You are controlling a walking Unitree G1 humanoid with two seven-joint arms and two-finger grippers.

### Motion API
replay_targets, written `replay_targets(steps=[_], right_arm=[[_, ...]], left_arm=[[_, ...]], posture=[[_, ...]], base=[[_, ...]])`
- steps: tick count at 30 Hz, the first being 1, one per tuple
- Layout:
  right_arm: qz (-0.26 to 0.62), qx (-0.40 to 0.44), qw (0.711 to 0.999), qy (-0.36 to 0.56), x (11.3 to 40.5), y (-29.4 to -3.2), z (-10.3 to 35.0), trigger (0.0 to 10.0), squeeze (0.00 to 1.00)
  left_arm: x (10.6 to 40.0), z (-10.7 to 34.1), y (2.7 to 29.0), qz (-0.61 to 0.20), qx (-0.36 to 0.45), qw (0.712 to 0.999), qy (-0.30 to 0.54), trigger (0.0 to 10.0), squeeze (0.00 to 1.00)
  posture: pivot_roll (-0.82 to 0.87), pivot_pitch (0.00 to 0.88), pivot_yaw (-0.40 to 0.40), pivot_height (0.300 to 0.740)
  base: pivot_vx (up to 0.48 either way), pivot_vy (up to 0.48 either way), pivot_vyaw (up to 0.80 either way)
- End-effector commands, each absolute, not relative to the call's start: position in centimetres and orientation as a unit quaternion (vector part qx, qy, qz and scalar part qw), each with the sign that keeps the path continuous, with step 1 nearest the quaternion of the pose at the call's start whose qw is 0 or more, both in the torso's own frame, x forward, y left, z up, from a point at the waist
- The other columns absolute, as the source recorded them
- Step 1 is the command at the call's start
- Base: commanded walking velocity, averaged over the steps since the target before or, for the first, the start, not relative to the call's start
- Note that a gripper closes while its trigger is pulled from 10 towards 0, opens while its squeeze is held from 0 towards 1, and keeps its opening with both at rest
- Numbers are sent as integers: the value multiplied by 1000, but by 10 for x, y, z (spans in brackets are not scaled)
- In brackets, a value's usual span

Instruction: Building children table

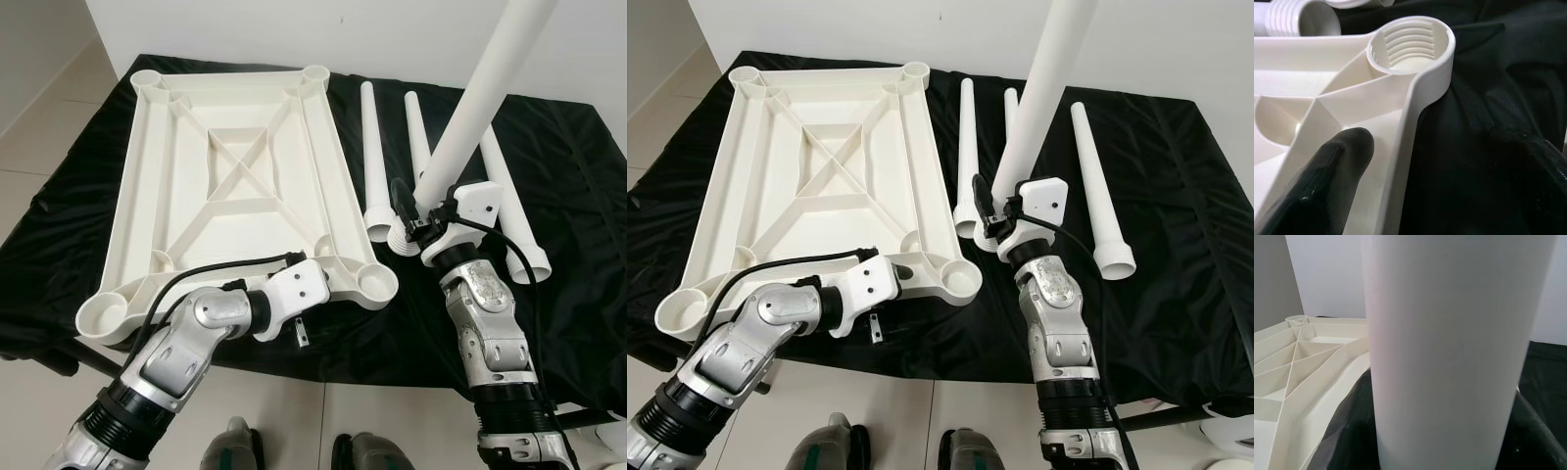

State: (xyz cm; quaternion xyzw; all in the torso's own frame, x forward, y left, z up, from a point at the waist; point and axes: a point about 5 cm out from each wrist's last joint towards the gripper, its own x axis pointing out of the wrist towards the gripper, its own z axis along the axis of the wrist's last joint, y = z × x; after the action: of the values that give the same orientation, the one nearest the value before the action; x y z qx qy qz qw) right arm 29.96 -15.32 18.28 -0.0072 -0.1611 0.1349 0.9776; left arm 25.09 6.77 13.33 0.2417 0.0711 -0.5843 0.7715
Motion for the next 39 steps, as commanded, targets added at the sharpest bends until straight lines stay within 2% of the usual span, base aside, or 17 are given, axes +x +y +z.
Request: replay_targets(steps=[1,3,7,9,11,12,13,21,24,33,34,35,37,39], right_arm=[[138,-2,976,-170,299,-151,184,10000,0],[138,-2,976,-169,299,-151,184,10000,0],[135,-3,976,-170,298,-152,184,10000,0],[135,-3,976,-170,298,-152,184,10000,0],[134,-3,976,-171,299,-152,185,10000,0],[134,-3,976,-171,299,-152,185,10000,0],[134,-3,976,-172,299,-152,185,10000,0],[132,-3,976,-175,299,-151,186,10000,0],[130,-3,976,-176,299,-151,186,10000,0],[129,-3,976,-177,298,-151,186,10000,0],[128,-2,976,-178,298,-150,186,10000,0],[128,-2,976,-178,298,-150,186,10000,0],[127,-2,975,-181,298,-151,187,10000,0],[127,-2,975,-181,298,-151,187,10000,0]], left_arm=[[249,128,65,-589,250,764,83,10000,0],[249,127,65,-588,252,764,85,10000,0],[269,118,68,-527,273,796,124,9804,0],[272,116,69,-518,275,799,133,9804,0],[280,114,72,-495,267,812,154,2902,0],[280,114,72,-495,267,812,154,2902,0],[284,115,73,-486,256,820,163,0,0],[295,119,74,-475,261,825,162,0,0],[295,123,70,-497,277,810,143,0,0],[300,128,62,-504,284,805,133,0,0],[302,129,59,-506,285,803,129,4000,0],[302,129,59,-506,285,803,129,4000,0],[304,132,52,-509,285,803,125,10000,0],[304,132,52,-509,285,803,125,10000,0]], posture=[[30,73,-26,740],[30,73,-26,740],[23,73,-23,740],[22,73,-23,740],[21,69,-22,740],[21,69,-22,740],[21,67,-20,740],[16,55,-10,740],[9,50,-2,740],[1,43,4,740],[-4,39,7,740],[-4,39,7,740],[-11,36,10,740],[-11,36,10,740]], base=[[0,0,0],[0,0,0],[0,0,0],[0,0,0],[0,0,0],[0,0,0],[0,0,0],[0,0,0],[0,0,0],[0,0,0],[0,0,0],[0,0,0],[0,0,0],[0,0,0]])
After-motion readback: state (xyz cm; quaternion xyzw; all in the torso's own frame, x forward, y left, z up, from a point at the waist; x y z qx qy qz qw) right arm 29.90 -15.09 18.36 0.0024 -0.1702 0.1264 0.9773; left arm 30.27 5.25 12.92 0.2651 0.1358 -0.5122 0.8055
